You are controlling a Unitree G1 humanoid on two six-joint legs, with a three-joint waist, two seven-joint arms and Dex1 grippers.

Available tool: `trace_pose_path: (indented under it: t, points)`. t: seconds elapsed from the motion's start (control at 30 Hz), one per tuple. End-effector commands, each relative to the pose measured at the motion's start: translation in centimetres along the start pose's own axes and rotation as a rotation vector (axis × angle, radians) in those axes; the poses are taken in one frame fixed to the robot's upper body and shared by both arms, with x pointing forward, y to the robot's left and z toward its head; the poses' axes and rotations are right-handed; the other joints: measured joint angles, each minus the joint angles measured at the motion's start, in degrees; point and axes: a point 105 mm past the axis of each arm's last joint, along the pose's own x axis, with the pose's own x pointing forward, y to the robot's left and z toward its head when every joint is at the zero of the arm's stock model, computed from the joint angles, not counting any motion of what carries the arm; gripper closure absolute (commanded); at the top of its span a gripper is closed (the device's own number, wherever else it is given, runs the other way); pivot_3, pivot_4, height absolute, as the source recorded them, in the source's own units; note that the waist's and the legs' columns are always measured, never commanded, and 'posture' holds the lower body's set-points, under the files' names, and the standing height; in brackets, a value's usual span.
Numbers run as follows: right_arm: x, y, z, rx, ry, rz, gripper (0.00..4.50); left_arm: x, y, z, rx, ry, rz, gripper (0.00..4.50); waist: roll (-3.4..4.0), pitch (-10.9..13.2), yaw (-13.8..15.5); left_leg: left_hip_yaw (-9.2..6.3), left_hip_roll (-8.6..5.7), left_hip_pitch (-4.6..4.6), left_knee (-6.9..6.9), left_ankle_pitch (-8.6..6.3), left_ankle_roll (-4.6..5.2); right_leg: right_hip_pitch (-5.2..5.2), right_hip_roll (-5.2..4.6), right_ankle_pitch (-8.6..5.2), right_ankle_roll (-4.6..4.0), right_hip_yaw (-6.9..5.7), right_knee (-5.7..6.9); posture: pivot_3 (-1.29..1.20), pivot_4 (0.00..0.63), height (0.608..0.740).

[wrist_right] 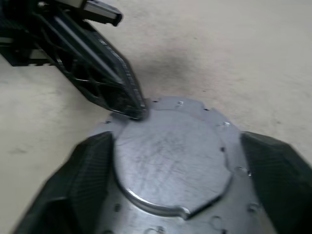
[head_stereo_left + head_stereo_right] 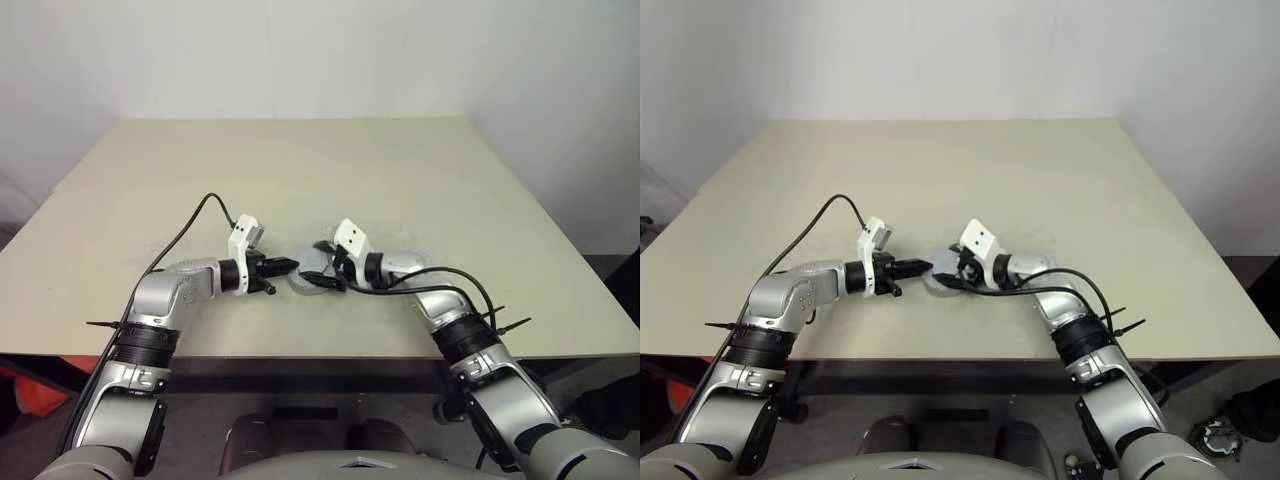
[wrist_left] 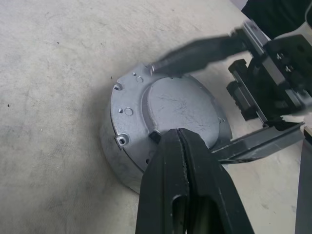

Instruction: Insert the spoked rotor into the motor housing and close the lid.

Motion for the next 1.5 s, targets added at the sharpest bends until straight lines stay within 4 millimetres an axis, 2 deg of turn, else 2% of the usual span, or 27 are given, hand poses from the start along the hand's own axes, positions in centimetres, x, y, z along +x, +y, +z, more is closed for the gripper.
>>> trace_pose_path:
  t: [0.03, 0.13, 0.2, 0.43, 0.63, 0.8, 0.9, 1.3, 1.5]
  points:
    - [-1.1, -0.1, 0.6, -0.014, -0.007, -0.011, 0.04, -0.2, 0.4, -0.8, -0.006, 0.036, 0.030, 4.50, 0.00, 0.00, 0.07, 0.01, -0.01, -0.04, 0.00, 0.00, 0.00, 0.00, 0.00, 0.00, 0.00, 0.01, -0.02, 0.00, 0.000, 0.740]
    - [-2.4, -0.2, 2.5, -0.010, -0.072, -0.015, 0.04, -0.2, 0.3, -0.7, -0.005, 0.035, 0.027, 4.50, 0.00, 0.00, 0.25, 0.01, 0.00, -0.23, 0.00, -0.03, 0.05, -0.08, 0.00, 0.03, -0.02, 0.00, -0.02, 0.00, 0.000, 0.740]
    - [-3.1, -0.2, 3.6, 0.003, -0.110, -0.021, 0.04, -0.2, 0.3, -0.7, -0.006, 0.034, 0.024, 4.50, 0.02, 0.01, 0.36, 0.00, 0.00, -0.37, 0.00, -0.12, 0.21, -0.18, 0.01, 0.25, -0.39, -0.01, -0.01, 0.00, 0.000, 0.740]
    - [-5.5, -2.4, 6.5, 0.204, -0.230, -0.143, 0.04, 0.1, 0.0, -0.5, -0.002, 0.032, 0.000, 4.50, 0.02, 0.02, 0.39, 0.00, -0.04, -0.66, 0.00, -0.14, 0.24, -0.41, 0.02, 0.16, -0.26, 0.00, -0.10, 0.00, 0.000, 0.740]
    - [-6.8, -3.8, 5.2, 0.514, -0.200, -0.226, 0.04, 0.2, -0.1, -0.3, 0.002, 0.031, -0.015, 4.50, 0.04, 0.02, 0.55, 0.01, -0.04, -0.61, 0.00, -0.12, 0.21, -0.37, 0.01, 0.15, -0.25, 0.00, -0.09, 0.00, 0.000, 0.740]
    - [-7.5, -3.1, 3.0, 0.857, -0.124, -0.192, 0.04, 0.2, -0.1, -0.3, 0.007, 0.030, -0.020, 4.50, 0.06, 0.03, 0.98, 0.00, -0.05, -0.61, -0.01, -0.12, 0.20, -0.37, 0.01, 0.15, -0.25, 0.00, -0.08, 0.00, 0.000, 0.740]
    - [-7.5, -2.7, 2.2, 0.986, -0.090, -0.180, 0.04, 0.1, 0.0, -0.2, 0.013, 0.028, -0.016, 4.50, 0.08, 0.03, 1.25, 0.01, -0.04, -0.60, -0.01, -0.11, 0.19, -0.39, 0.01, 0.15, -0.25, 0.01, -0.07, 0.00, 0.000, 0.740]
    - [-5.9, -0.2, -1.0, 1.168, 0.073, -0.184, 0.04, -0.5, 0.5, 0.3, 0.022, 0.010, 0.003, 4.50, 0.11, 0.03, 1.49, 0.00, -0.05, -0.56, -0.10, -0.03, 0.03, -0.41, 0.01, 0.16, -0.22, 0.00, -0.06, 0.00, 0.000, 0.740]
    - [-4.7, 1.4, -0.6, 1.206, 0.080, -0.080, 0.04, -0.8, 0.7, 0.3, 0.029, 0.010, 0.010, 4.50, 0.11, 0.02, 1.45, 0.00, -0.06, -0.47, -0.21, 0.03, -0.08, -0.37, 0.01, 0.16, -0.20, 0.00, -0.06, 0.00, 0.000, 0.740]
